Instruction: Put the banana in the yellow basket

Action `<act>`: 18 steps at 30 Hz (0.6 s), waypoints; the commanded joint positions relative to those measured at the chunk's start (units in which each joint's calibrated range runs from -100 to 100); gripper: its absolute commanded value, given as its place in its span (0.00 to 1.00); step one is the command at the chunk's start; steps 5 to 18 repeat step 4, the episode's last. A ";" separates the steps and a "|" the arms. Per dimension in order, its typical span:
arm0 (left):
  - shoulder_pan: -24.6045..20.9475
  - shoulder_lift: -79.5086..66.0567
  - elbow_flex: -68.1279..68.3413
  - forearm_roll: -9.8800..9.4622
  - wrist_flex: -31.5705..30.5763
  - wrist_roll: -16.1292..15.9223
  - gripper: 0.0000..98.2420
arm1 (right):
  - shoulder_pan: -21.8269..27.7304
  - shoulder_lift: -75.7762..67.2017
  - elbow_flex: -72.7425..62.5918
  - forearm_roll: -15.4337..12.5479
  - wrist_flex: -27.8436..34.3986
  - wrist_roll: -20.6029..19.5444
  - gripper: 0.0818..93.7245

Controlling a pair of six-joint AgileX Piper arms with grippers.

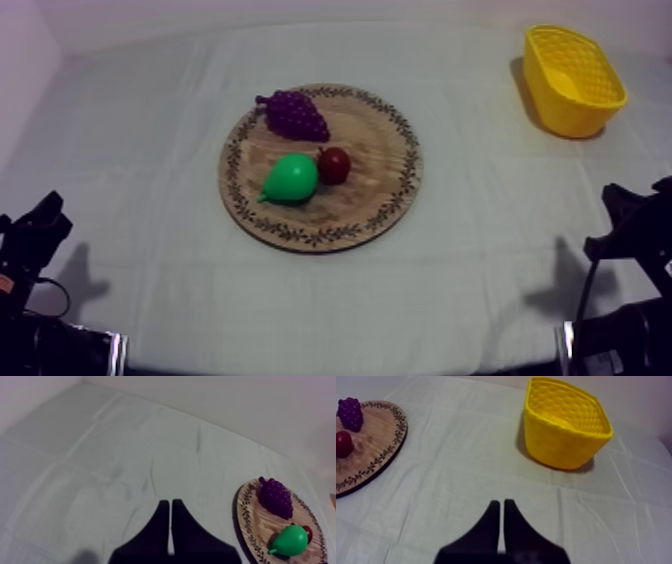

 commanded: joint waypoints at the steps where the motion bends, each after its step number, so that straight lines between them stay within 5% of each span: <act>1: -0.03 -0.03 0.03 -0.01 0.02 0.00 0.00 | 0.01 -0.03 0.04 -0.01 -0.12 -0.02 0.00; 18: -0.03 -0.03 0.03 -0.01 0.02 0.00 0.00 | 0.01 -0.03 0.04 -0.01 -0.12 -0.02 0.00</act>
